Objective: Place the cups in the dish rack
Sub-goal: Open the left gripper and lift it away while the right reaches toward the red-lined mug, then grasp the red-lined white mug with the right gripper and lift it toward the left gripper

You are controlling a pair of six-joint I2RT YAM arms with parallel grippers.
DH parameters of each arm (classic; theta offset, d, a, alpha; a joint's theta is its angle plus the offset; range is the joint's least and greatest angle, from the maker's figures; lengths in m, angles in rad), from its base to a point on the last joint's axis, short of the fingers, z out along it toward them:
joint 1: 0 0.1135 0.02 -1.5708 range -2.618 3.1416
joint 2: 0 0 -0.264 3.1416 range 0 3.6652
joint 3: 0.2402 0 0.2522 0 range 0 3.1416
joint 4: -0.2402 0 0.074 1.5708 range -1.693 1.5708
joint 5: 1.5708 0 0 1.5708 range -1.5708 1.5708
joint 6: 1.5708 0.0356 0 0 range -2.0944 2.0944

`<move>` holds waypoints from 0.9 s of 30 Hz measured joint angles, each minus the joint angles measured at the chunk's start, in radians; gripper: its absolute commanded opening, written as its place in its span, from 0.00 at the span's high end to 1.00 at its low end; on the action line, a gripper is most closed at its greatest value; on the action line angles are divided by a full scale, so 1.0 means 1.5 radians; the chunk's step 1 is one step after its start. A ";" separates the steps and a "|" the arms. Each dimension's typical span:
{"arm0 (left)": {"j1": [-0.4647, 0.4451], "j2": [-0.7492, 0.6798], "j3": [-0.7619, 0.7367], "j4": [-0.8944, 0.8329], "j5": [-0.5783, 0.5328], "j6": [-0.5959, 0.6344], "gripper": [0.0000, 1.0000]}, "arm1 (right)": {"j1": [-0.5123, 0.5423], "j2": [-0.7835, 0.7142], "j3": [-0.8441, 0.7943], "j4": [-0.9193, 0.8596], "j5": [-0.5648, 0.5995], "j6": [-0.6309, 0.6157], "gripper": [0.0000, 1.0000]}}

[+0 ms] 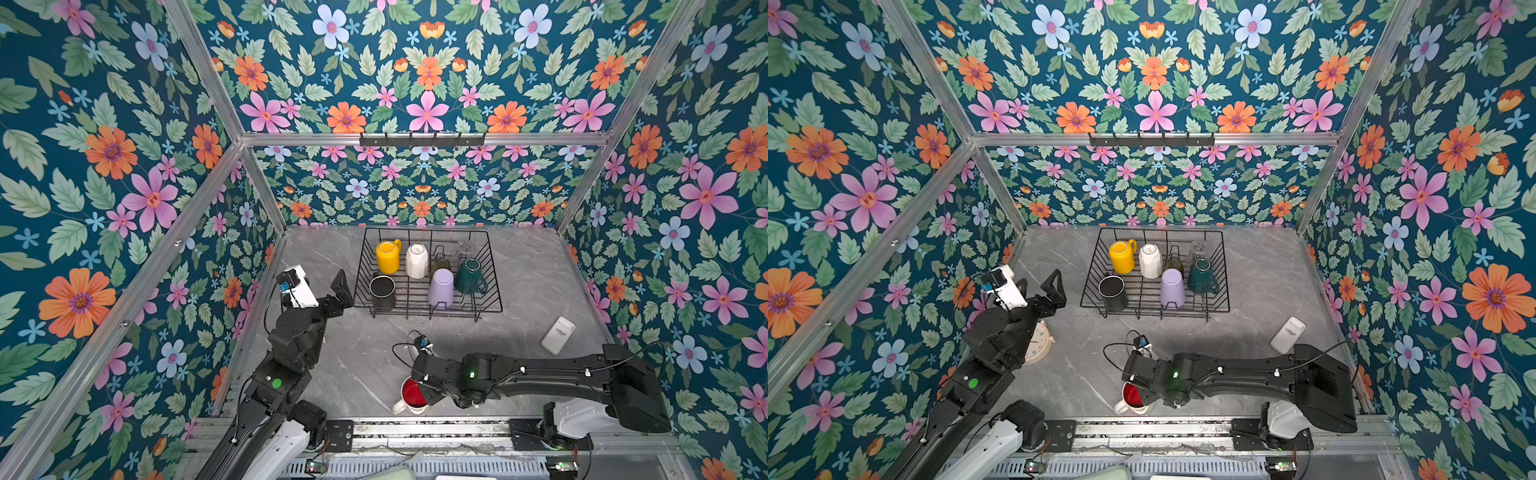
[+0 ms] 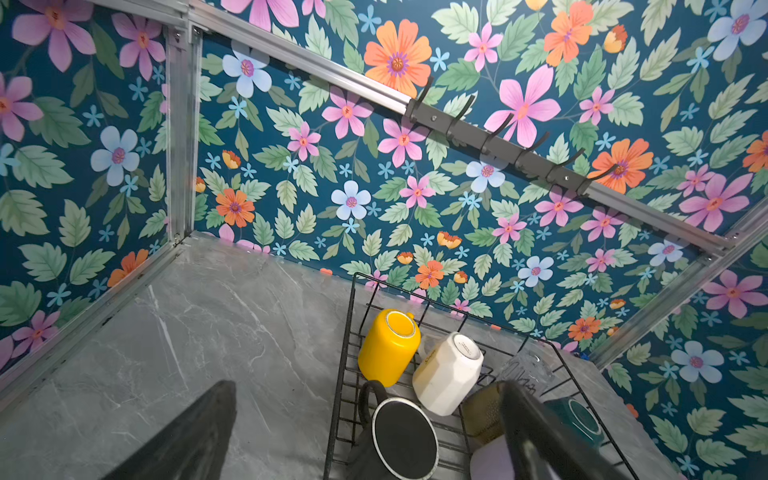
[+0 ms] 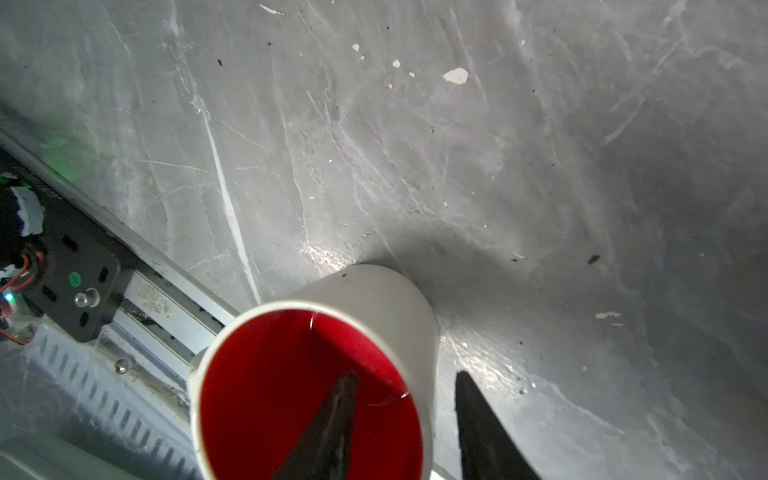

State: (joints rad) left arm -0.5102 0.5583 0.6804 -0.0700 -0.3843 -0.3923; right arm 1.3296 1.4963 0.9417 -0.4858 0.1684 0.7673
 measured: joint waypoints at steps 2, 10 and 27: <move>0.000 -0.010 0.000 -0.009 -0.005 0.000 0.00 | 0.004 0.018 0.007 0.002 -0.001 0.007 0.68; 0.000 -0.045 -0.007 -0.033 -0.024 0.000 0.00 | 0.010 0.063 0.021 0.001 -0.003 0.020 0.83; 0.000 -0.078 -0.020 -0.042 -0.064 -0.013 0.00 | 0.007 0.008 0.015 -0.040 0.029 0.029 1.00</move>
State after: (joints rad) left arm -0.5098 0.4412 0.6498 -0.1326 -0.4797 -0.4122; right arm 1.3403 1.5089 0.9646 -0.5453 0.2115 0.8112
